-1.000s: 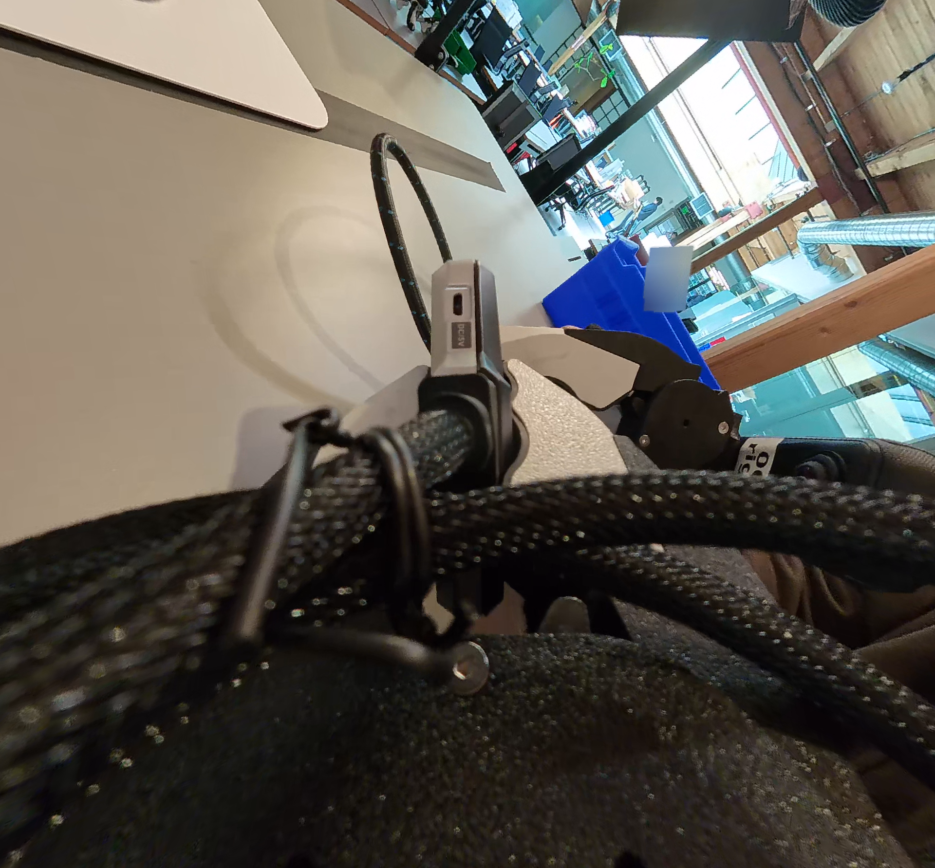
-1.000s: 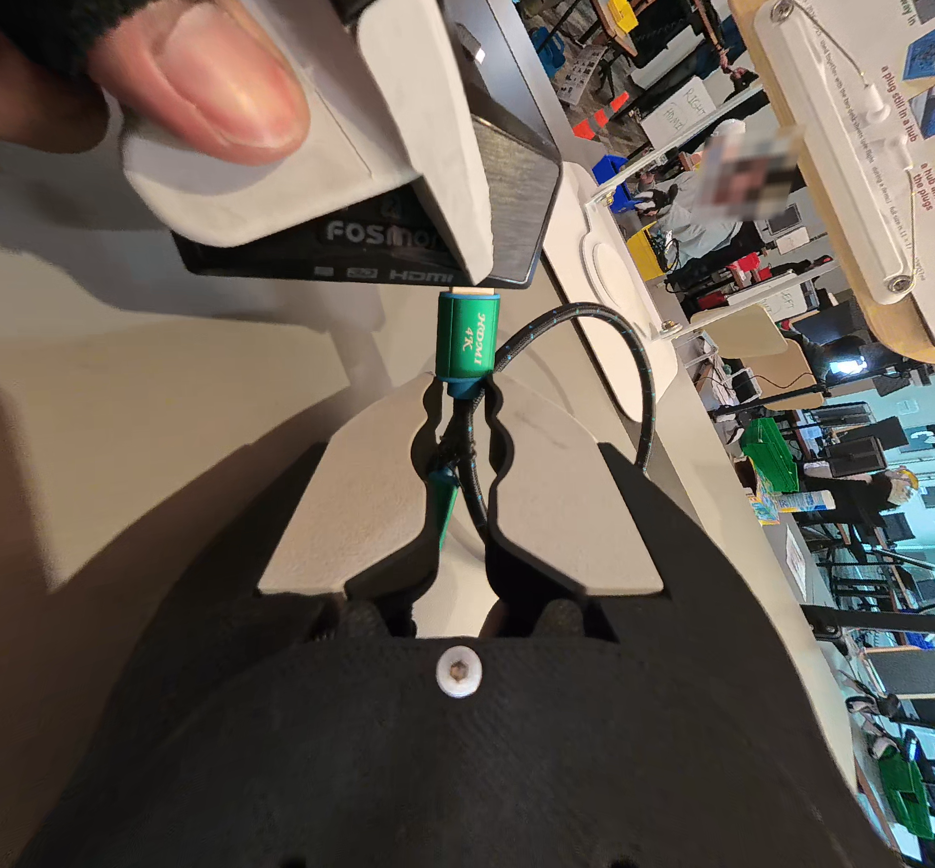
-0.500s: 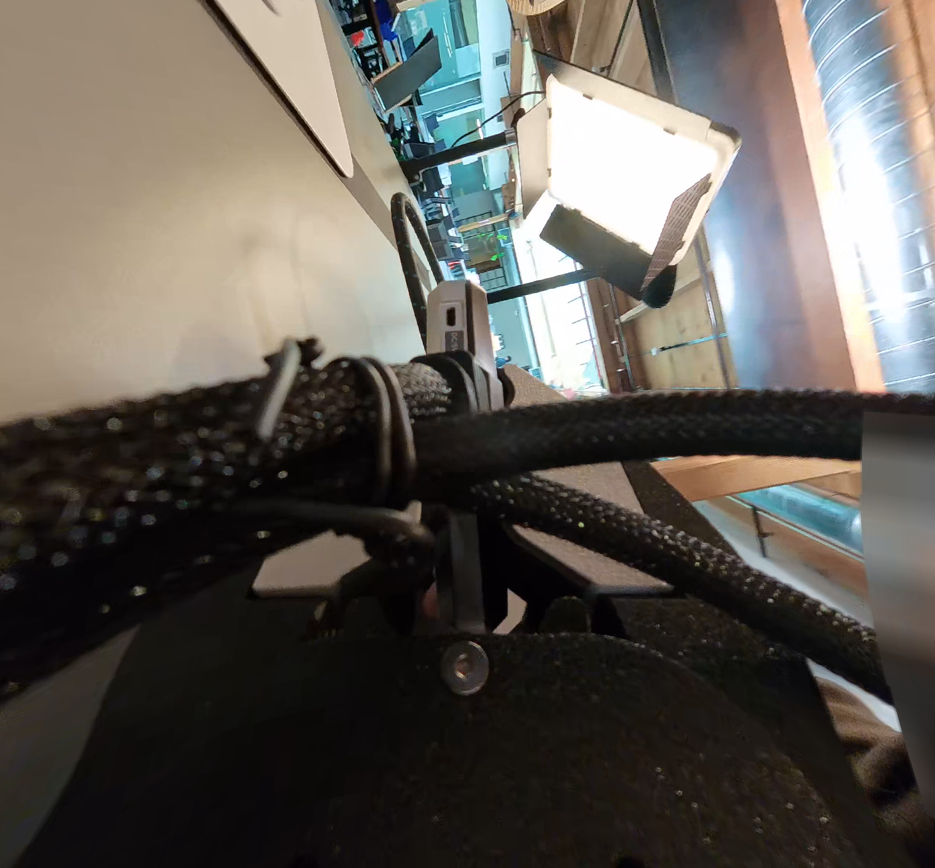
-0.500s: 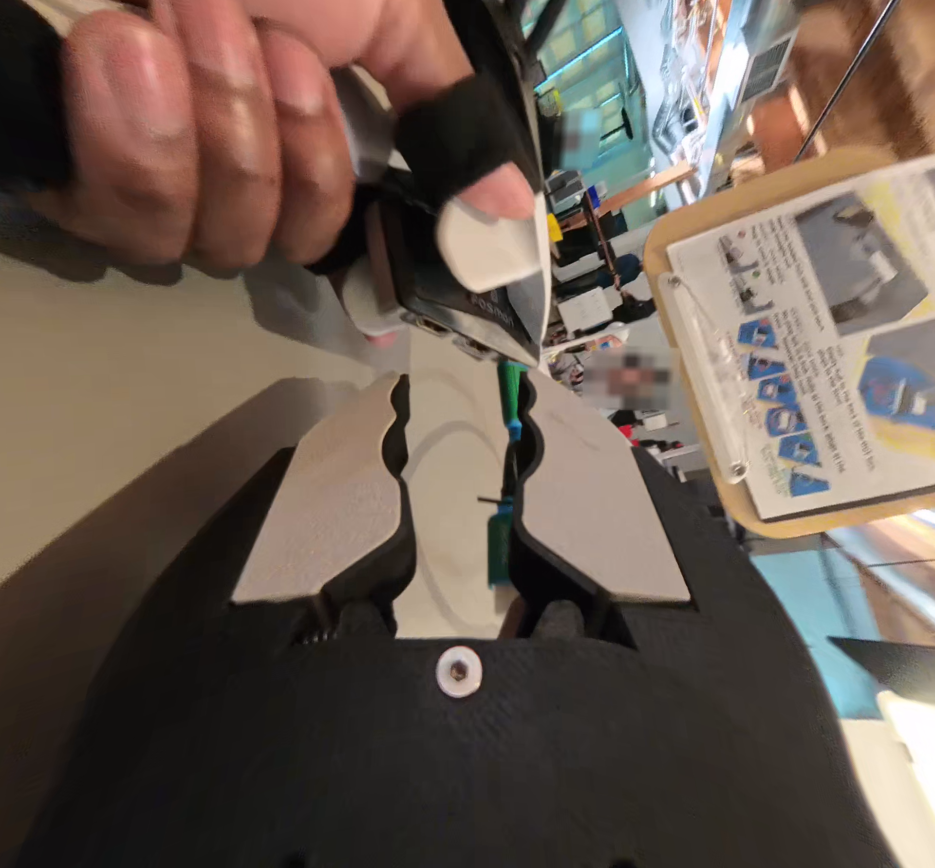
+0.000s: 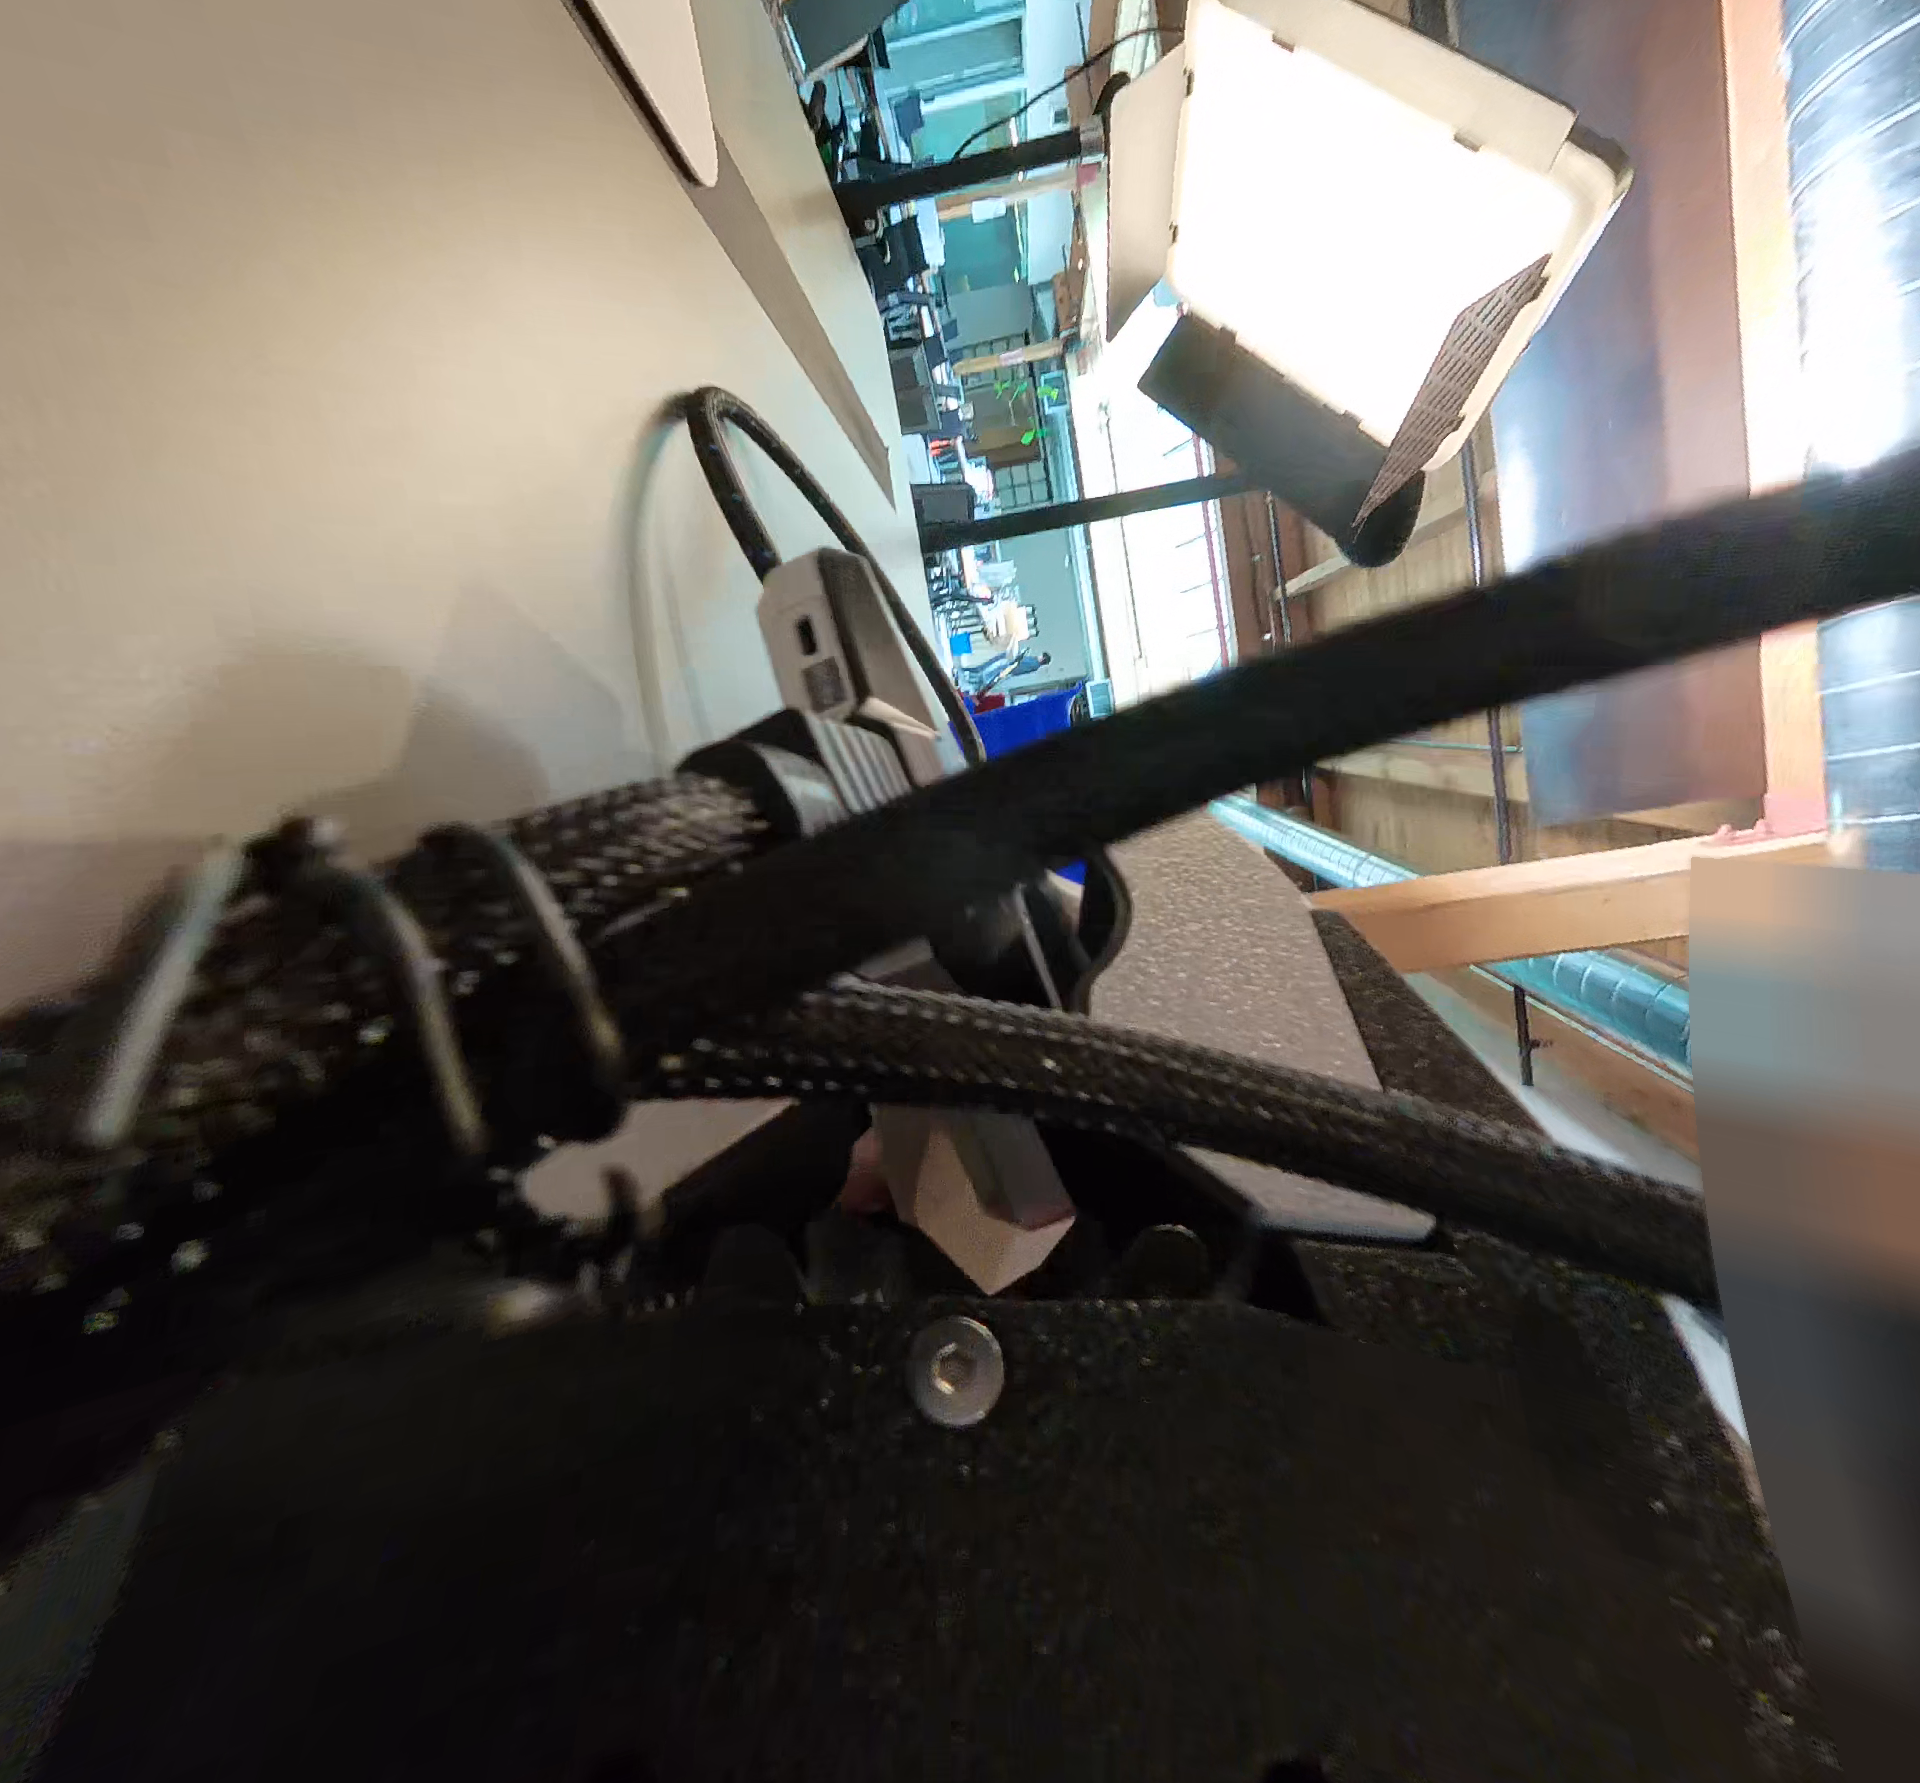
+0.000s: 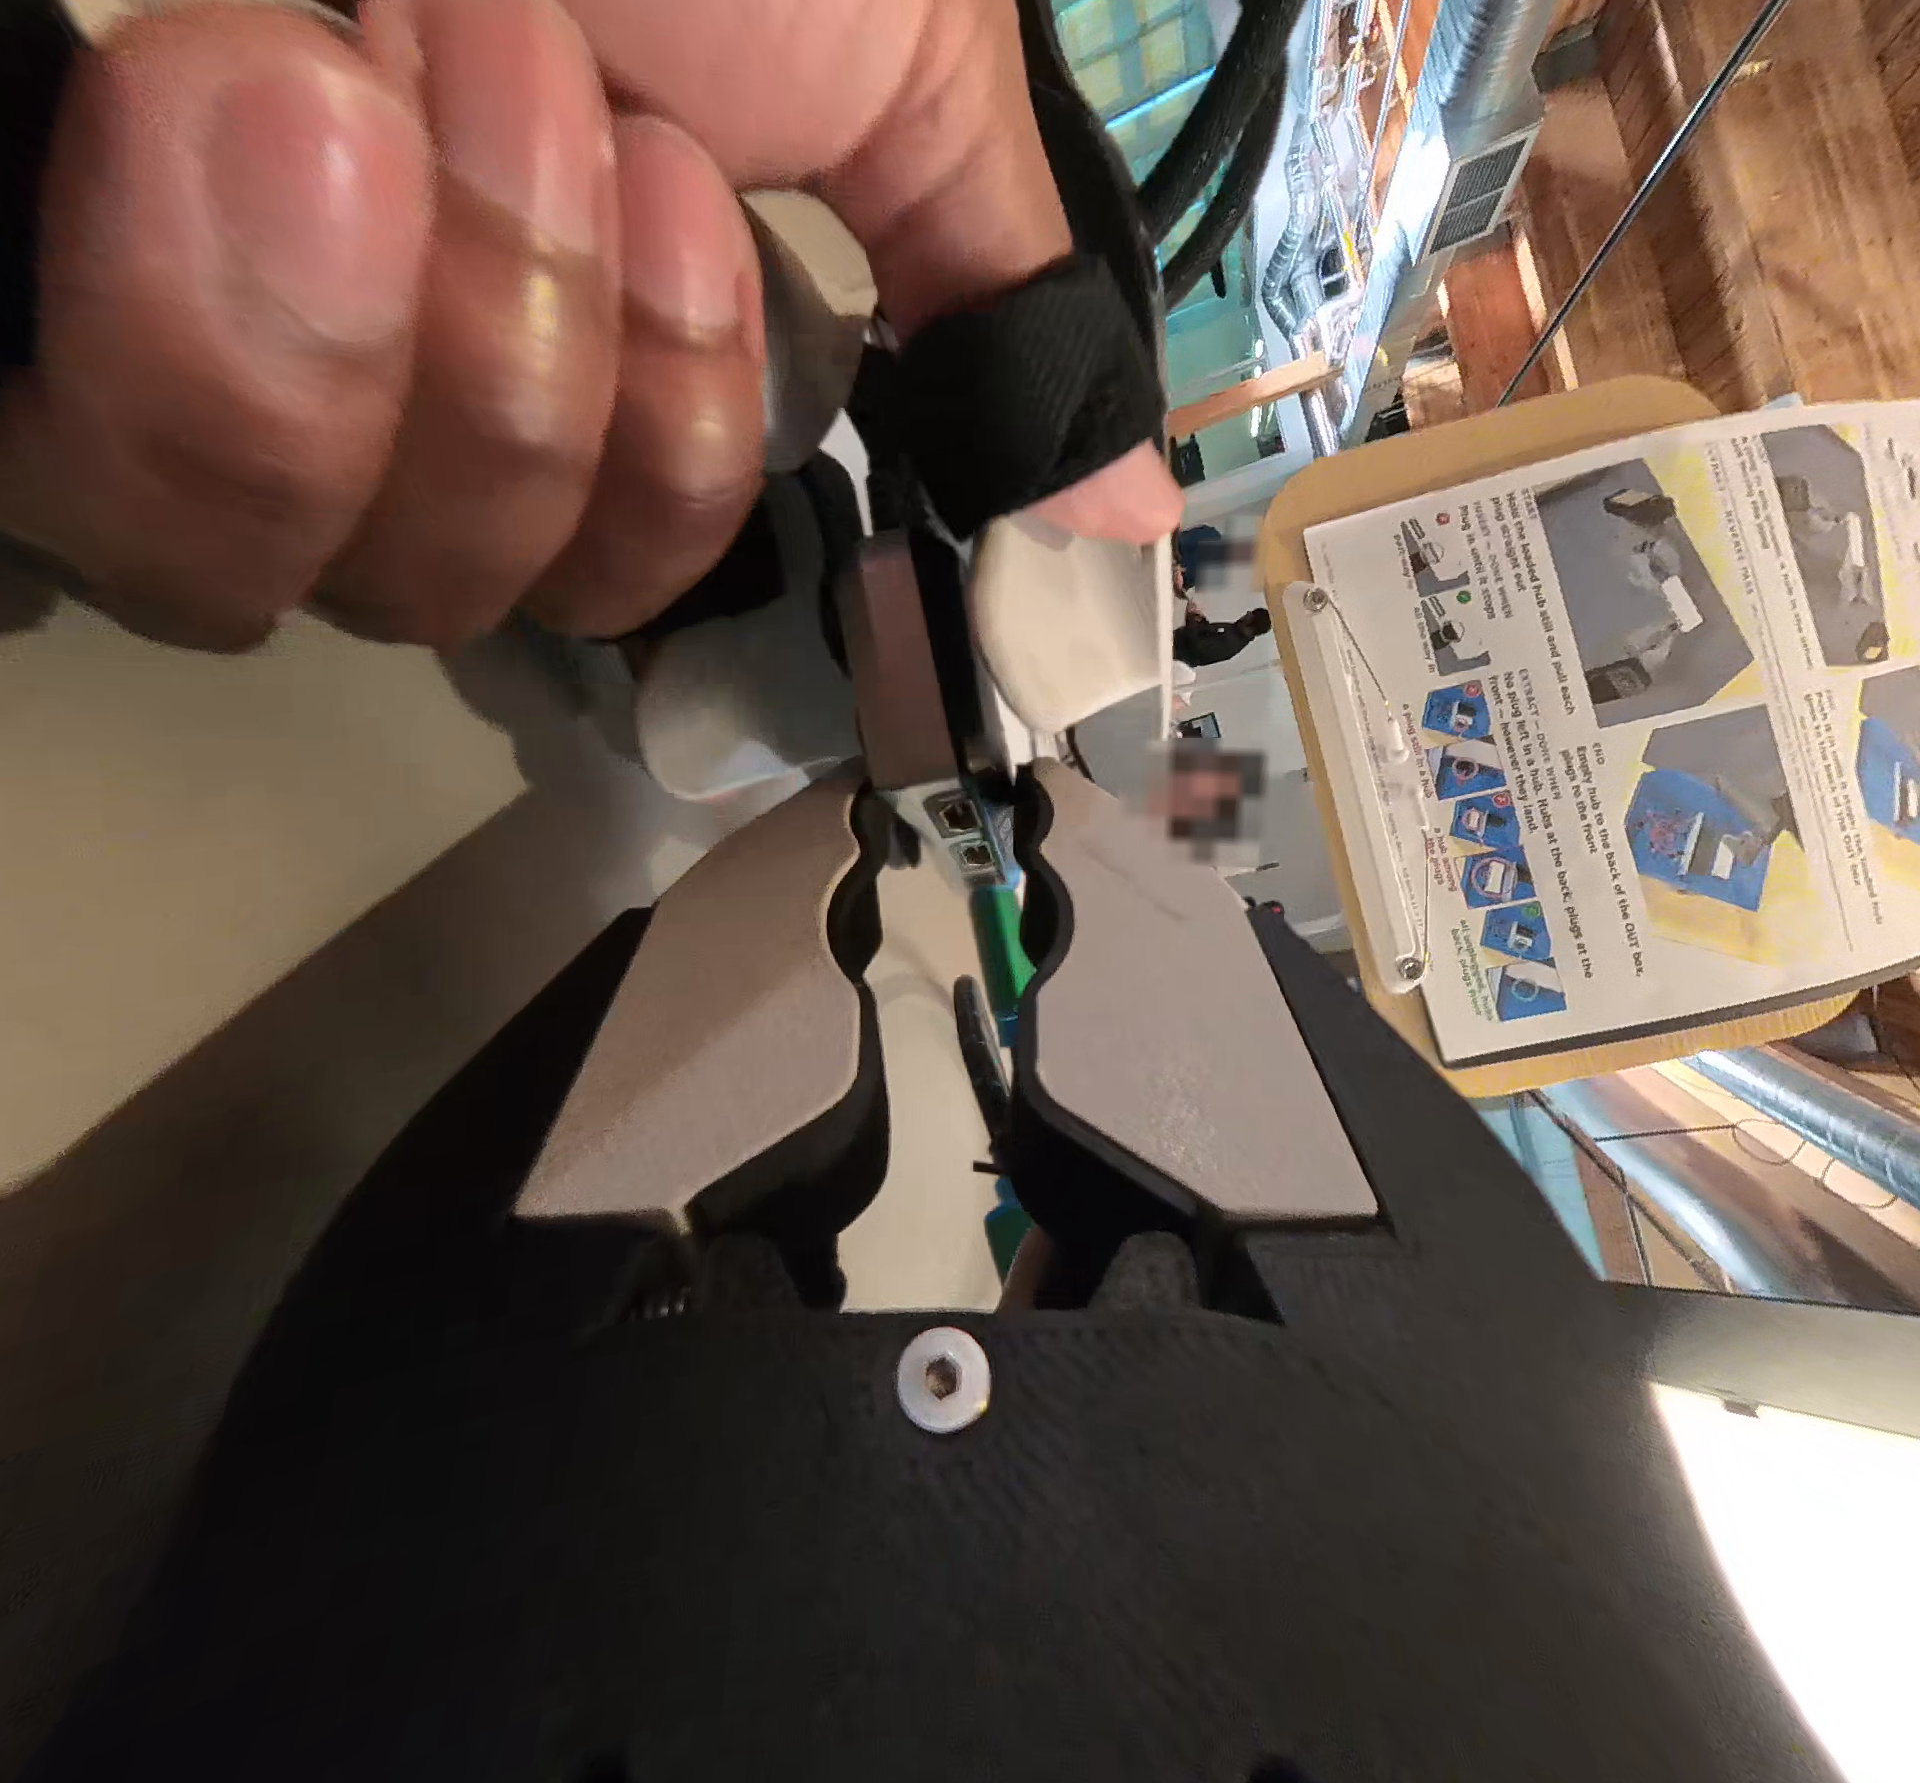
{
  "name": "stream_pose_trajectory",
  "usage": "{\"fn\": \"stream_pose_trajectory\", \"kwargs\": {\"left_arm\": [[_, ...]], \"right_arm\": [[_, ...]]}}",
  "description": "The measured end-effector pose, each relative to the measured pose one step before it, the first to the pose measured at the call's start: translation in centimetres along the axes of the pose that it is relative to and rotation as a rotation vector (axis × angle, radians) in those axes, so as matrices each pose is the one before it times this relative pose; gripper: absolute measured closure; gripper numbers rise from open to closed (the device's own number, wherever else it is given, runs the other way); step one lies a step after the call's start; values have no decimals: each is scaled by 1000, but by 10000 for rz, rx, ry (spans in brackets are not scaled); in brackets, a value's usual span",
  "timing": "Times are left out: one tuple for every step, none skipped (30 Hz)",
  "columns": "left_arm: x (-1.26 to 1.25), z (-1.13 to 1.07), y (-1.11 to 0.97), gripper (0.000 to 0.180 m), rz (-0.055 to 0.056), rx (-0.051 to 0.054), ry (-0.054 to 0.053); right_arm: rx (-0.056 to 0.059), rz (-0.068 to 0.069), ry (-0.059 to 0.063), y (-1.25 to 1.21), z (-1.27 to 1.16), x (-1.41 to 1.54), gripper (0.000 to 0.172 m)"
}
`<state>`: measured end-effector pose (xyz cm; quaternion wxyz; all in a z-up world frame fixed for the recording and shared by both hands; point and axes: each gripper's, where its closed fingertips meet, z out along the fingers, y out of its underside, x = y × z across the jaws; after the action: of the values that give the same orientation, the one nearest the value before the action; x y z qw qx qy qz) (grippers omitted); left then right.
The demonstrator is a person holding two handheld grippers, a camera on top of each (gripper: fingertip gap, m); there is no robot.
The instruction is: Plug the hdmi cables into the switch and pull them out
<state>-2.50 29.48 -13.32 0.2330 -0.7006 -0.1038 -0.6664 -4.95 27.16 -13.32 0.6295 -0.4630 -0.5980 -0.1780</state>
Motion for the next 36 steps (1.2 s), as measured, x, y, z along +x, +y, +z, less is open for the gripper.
{"fn": "stream_pose_trajectory", "kwargs": {"left_arm": [[-4,-10,107,125,82,-131,-66],[-29,-106,17,128,71,-64,-74],[-60,-183,-32,132,81,-38,-96],[-97,-254,-51,132,101,-22,-118],[-59,-308,-83,132,117,-8,-89],[16,-307,30,132,166,-79,-63],[15,-274,187,133,255,-188,-101],[-137,-238,270,133,355,-256,-247],[-281,-202,317,132,448,-282,-368],[-95,-172,256,131,463,-222,-268],[-42,-165,288,132,381,-225,-231],[-135,-193,298,133,401,-210,-307],[-261,-254,303,134,413,-164,-390],[-188,-327,323,135,391,-115,-365],[89,-465,429,135,392,-110,-218],[412,-694,524,137,406,-40,-57],[557,-993,510,138,394,120,-68],[686,-1297,399,140,416,264,-122],[865,-1649,136,142,540,439,-128],[934,-1961,-152,144,655,547,-175],[751,-2226,-303,146,640,455,-302],[253,-2400,-426,147,506,280,-494],[-304,-2551,-542,146,414,138,-639],[-968,-2701,-611,147,328,24,-804],[-1797,-2789,-685,147,154,10,-1043],[-2544,-2748,-703,147,-86,16,-1214],[-3005,-2483,-674,147,-230,20,-1195],[-3391,-2011,-546,147,-223,-4,-1151],[-3958,-1405,-167,147,-154,-195,-1314],[-4177,-649,283,147,-50,-384,-1343],[-3840,206,784,147,-42,-570,-1087],[-3040,830,1114,146,-157,-747,-689],[-2007,1149,1094,145,-101,-746,-277],[-1145,1155,847,143,50,-562,-36],[-628,951,444,141,132,-292,-26],[-185,744,220,140,235,-139,-5]], "right_arm": [[-69,77,9,236,18,113,150],[-92,85,8,255,28,119,151],[-124,92,-1,302,60,82,151],[-149,81,-11,345,86,48,151],[-165,69,6,372,116,57,151],[-145,86,23,369,95,96,151],[-114,128,20,333,82,114,151],[-94,159,19,327,75,122,151],[-82,159,1,318,90,108,151],[-55,136,-7,276,76,64,151],[-73,121,-2,268,92,75,151],[-83,126,30,284,64,160,151],[-57,141,50,268,31,200,151],[-36,147,28,236,18,186,151],[-30,132,-3,215,22,118,151],[-26,106,-21,154,29,50,151],[-6,62,-22,50,25,7,151],[8,29,-19,-7,-1,-34,151],[13,25,-28,-28,5,-62,150],[16,35,-35,-26,-6,-54,150],[11,42,-23,-8,-6,-11,150],[7,47,-15,4,8,4,150],[3,55,-17,6,12,8,150],[-3,52,-17,3,19,-6,150],[-2,28,-4,-35,0,0,150],[8,11,-2,-40,3,-7,150],[13,13,-11,-42,-7,-20,150],[10,10,-12,-38,-9,-19,150],[0,0,-6,-3,-8,-11,150],[-6,4,-7,8,-5,-12,150],[-7,6,-10,-1,7,-9,150],[-1,-6,-5,-10,-4,-10,150],[4,-10,-7,2,-17,-15,150],[3,1,-18,17,-21,-41,150],[0,10,-25,24,-36,-33,150],[-2,4,-17,41,-41,-21,150]]}}
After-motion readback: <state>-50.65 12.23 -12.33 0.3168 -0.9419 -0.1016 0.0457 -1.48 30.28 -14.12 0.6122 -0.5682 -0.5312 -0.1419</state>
